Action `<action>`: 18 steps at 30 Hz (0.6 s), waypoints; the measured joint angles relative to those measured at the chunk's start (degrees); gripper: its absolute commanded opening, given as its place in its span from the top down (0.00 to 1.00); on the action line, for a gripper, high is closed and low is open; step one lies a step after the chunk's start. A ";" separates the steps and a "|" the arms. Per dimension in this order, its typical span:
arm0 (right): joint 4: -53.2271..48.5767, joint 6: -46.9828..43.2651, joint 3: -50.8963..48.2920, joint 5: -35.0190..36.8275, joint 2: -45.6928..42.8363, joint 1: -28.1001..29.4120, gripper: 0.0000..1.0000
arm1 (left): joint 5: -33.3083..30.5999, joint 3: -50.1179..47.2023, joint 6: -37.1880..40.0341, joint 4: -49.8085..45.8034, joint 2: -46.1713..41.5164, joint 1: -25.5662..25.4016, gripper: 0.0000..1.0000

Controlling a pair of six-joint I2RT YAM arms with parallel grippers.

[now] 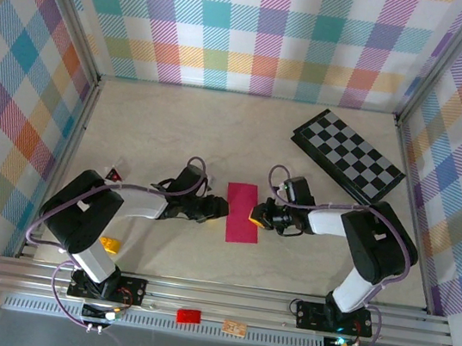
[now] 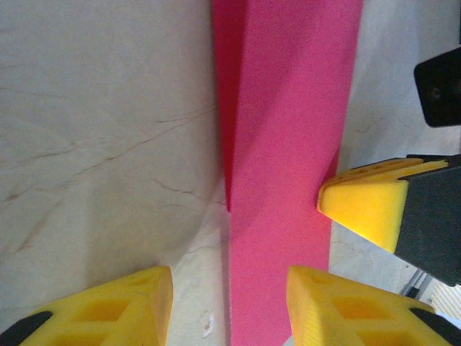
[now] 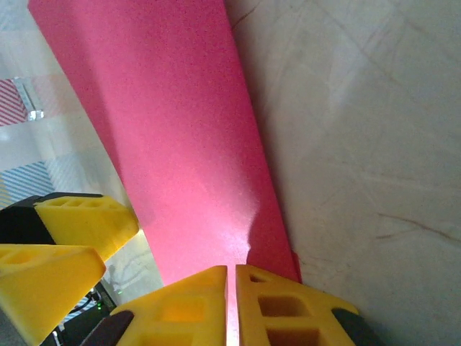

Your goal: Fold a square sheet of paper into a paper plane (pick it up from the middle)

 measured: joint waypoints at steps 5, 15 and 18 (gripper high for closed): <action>2.08 0.50 -0.90 -0.70 0.00 -0.37 0.86 | -0.02 0.87 -0.17 1.18 0.70 -1.11 0.58; 2.21 1.05 -0.92 -0.72 0.00 -0.63 0.85 | -0.02 1.42 -0.76 2.47 2.97 -1.86 0.65; 2.27 1.05 -0.94 -0.87 0.00 -0.63 0.84 | 0.28 1.44 -1.64 3.17 3.69 -1.97 0.71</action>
